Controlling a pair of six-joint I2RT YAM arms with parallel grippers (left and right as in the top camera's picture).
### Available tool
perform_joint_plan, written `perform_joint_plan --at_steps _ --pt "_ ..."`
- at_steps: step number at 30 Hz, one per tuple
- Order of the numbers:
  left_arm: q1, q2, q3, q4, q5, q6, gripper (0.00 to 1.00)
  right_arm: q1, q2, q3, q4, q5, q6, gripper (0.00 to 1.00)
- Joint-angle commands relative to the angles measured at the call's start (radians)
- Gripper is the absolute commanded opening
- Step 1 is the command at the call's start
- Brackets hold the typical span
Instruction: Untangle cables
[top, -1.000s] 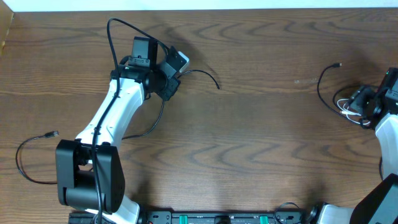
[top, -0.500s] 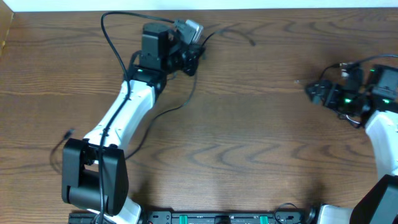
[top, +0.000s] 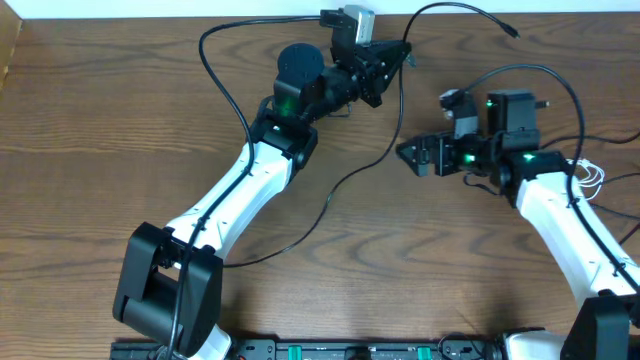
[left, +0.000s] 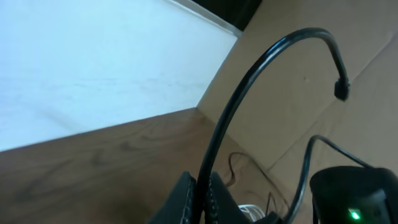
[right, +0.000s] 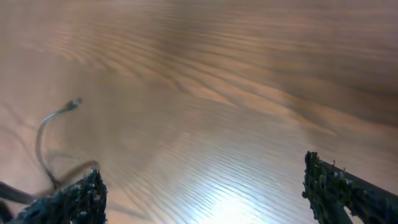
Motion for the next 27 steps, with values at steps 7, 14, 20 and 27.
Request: perform_joint_plan --at_steps 7,14,20,27 --pt "0.096 0.003 0.004 0.028 -0.064 -0.175 0.08 0.018 -0.003 0.003 0.138 -0.274 0.091 0.99" --pt "0.098 0.003 0.004 0.171 -0.066 -0.323 0.08 0.06 -0.003 0.003 0.259 -0.354 0.161 0.99" --pt "0.06 0.003 0.003 0.176 -0.059 -0.381 0.08 0.095 -0.003 0.003 0.344 -0.352 0.204 0.99" --pt "0.054 0.003 0.004 0.281 -0.054 -0.505 0.07 0.11 -0.003 0.003 0.352 -0.258 0.222 0.74"
